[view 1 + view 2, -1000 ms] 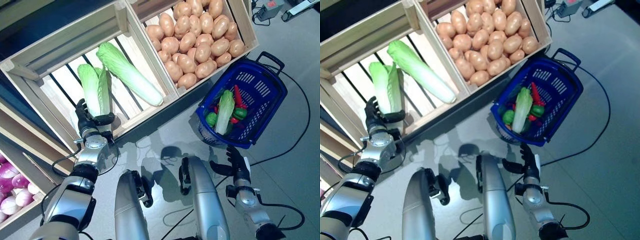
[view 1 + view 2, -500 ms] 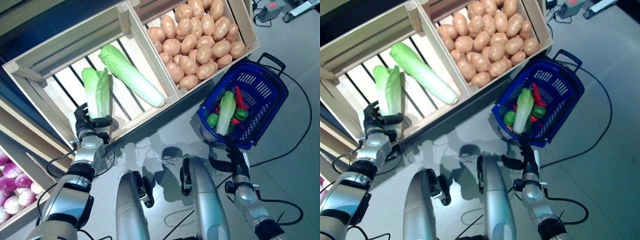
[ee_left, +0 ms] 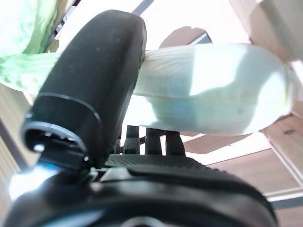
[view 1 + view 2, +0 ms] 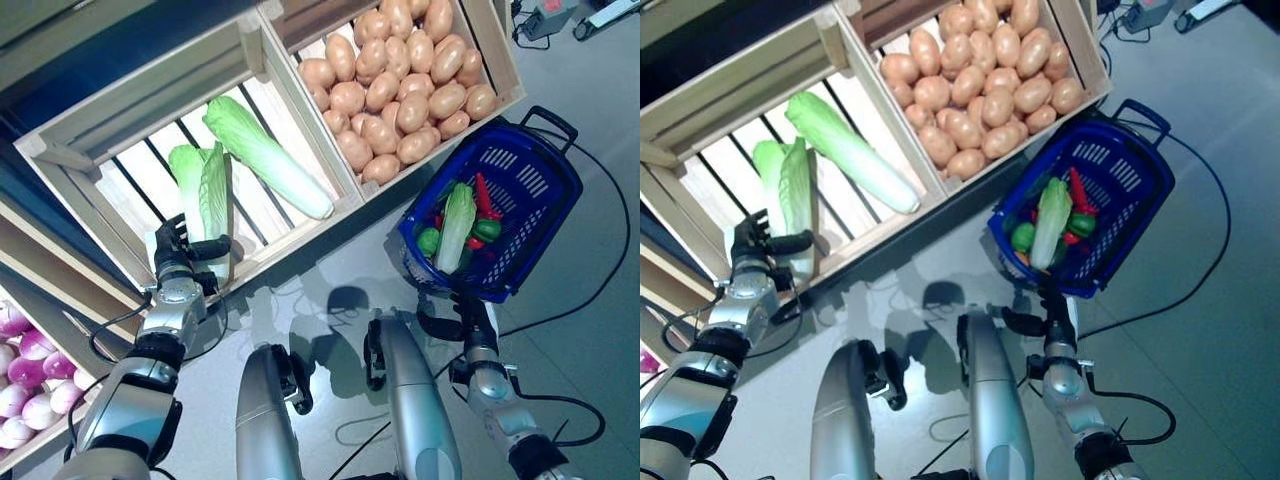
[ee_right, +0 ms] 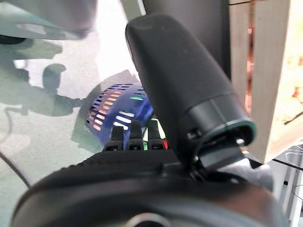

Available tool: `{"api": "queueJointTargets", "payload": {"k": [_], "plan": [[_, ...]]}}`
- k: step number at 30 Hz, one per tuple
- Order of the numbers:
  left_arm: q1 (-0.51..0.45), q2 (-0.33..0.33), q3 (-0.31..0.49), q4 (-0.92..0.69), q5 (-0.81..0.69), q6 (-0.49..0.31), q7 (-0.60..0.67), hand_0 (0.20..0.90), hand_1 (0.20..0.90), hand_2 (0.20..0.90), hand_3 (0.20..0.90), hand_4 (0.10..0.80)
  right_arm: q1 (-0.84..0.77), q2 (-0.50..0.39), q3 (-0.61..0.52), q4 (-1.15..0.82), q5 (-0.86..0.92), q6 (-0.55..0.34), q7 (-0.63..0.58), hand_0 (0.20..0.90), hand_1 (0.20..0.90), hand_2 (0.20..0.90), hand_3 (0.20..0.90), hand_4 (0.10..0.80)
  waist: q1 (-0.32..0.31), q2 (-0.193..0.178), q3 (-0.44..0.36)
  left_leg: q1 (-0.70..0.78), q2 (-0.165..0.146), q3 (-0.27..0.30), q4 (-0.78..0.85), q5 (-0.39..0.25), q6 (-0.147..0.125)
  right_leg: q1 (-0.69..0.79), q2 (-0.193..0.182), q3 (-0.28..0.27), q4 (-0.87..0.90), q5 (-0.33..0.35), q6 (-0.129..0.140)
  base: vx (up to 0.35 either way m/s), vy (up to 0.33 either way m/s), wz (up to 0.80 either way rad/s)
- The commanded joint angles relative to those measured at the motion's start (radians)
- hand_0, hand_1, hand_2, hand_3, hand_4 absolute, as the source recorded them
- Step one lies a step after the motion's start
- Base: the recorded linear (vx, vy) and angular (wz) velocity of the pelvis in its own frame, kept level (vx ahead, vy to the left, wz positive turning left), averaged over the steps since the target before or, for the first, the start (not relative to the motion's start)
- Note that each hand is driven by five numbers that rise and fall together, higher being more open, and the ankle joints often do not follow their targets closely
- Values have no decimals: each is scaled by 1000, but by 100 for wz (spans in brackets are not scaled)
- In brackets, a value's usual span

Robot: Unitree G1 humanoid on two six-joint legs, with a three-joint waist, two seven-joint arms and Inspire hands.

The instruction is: Put vegetables into the basket

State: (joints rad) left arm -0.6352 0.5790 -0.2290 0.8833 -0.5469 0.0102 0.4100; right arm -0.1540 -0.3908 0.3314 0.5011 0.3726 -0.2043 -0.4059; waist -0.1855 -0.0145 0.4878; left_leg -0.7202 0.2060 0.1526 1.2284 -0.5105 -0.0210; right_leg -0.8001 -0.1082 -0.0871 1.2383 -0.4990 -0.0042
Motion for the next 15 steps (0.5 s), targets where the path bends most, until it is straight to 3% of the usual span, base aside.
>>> {"api": "queueJointTargets", "payload": {"k": [1,8,15], "plan": [[56,-10,-24,-45,1,-61,-38,300,300,300,300,400,-12,-17,16,-121,30,-123,-12,900,900,900,900,800,1,-2,-96,106,-26,45,-176,71,67,140,-64,-11,-153,85,17,87,12,-9],[163,-31,2,-119,21,-107,-55,300,300,300,300,400,34,0,3,-141,-5,-133,-6,900,900,900,900,800,25,20,-204,305,-57,51,-373,116,71,322,-80,-30,-295,109,14,106,22,-5],[261,-70,33,-147,93,-128,-58,300,300,300,300,400,78,24,-31,-140,-29,-97,-14,900,900,900,900,800,49,23,-273,402,-75,47,-454,127,75,428,-91,-60,-362,115,22,103,-14,-4]]}}
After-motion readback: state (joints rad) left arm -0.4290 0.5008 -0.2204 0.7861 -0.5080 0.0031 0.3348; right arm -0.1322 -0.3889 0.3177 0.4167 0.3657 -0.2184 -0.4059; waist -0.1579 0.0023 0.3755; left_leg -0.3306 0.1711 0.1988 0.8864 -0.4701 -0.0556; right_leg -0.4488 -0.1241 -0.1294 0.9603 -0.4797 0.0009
